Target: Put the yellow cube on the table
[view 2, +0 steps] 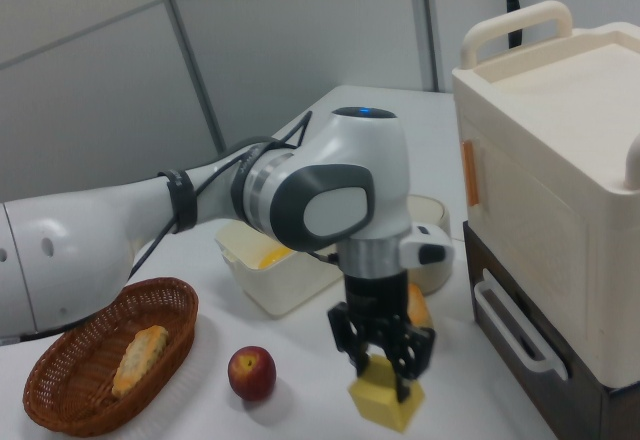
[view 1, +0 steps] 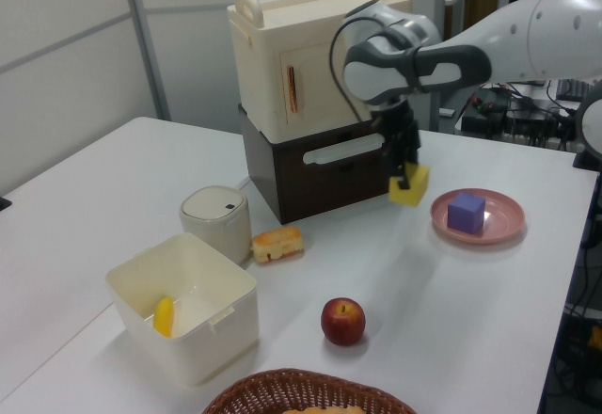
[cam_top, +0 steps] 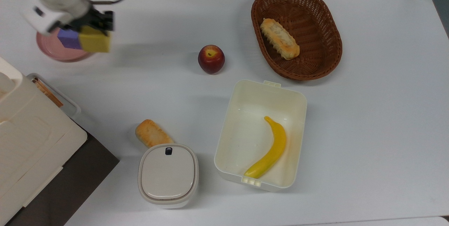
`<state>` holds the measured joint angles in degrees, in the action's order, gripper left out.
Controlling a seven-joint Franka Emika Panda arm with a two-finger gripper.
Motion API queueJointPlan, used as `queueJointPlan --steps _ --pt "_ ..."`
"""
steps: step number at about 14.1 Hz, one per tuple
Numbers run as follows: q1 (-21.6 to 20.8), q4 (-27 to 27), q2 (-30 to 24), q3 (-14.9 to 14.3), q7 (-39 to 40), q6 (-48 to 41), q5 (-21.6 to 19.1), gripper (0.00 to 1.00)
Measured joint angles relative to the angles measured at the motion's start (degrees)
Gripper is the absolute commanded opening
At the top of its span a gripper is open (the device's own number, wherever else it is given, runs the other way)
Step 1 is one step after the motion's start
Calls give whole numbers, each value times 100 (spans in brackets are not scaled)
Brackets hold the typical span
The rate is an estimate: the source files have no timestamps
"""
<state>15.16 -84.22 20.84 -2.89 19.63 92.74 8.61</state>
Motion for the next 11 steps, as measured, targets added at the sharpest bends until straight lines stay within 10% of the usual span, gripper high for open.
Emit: queueJointPlan --steps 5,7,8,11 --pt "-624 -18 166 6 -18 19 -620 21" --pt "-861 -58 270 9 -128 161 -670 47" --pt "-949 -71 333 10 -323 299 -676 89" --pt "-1115 -65 491 8 -997 553 -676 100"
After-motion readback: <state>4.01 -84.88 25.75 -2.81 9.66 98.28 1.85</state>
